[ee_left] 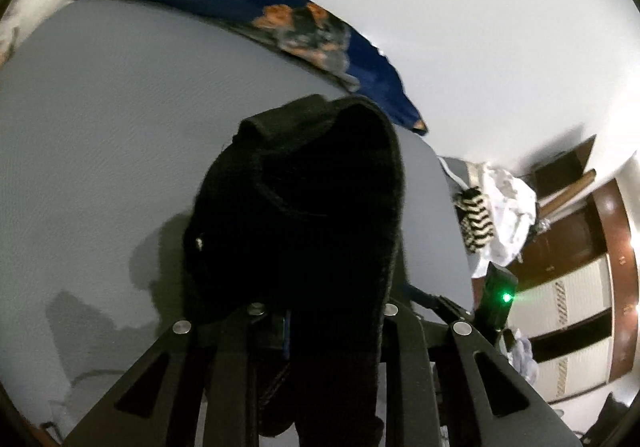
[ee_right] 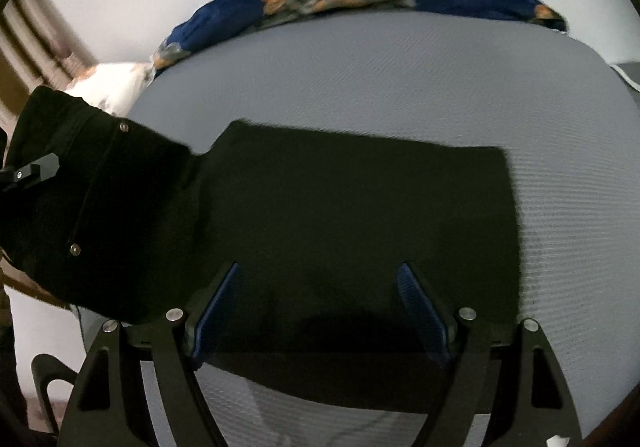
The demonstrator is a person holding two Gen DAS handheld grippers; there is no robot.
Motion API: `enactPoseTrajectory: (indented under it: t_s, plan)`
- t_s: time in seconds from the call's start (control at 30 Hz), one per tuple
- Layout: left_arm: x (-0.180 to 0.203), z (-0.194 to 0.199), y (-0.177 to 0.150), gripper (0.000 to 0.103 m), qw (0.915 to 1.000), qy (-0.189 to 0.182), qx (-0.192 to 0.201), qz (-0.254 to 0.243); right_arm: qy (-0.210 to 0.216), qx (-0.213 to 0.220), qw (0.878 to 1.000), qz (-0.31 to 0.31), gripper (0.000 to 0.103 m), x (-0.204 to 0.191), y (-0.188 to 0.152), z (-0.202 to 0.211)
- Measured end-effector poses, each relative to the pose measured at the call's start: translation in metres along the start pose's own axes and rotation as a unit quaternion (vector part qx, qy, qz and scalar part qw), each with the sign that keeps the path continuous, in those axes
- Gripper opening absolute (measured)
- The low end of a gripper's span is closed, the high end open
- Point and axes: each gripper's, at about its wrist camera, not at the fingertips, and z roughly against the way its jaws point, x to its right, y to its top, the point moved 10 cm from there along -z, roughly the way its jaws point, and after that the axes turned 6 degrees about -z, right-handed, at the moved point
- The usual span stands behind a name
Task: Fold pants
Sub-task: 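Grasp the trouser end with the left gripper and fold it over the bundle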
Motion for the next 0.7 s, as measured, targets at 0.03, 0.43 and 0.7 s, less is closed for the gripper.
enactPoseTrajectory:
  t_s: [0.03,0.43,0.7]
  plan:
    - [0.009,-0.008,0.002,0.021,1.0,-0.005,-0.003,-0.003,-0.001,0.006,1.0,-0.009,0.078,0.009,0.003,0.005]
    - [0.071,-0.102,0.011,0.021,0.9989,-0.028,-0.036,-0.01,-0.007,0.075,0.99,-0.117,0.078,0.093,0.036,0.038]
    - [0.083,-0.151,-0.01,0.024,0.9961,0.012,-0.072,-0.049,0.009,0.071,0.986,-0.15,0.078,0.115,0.035,0.036]
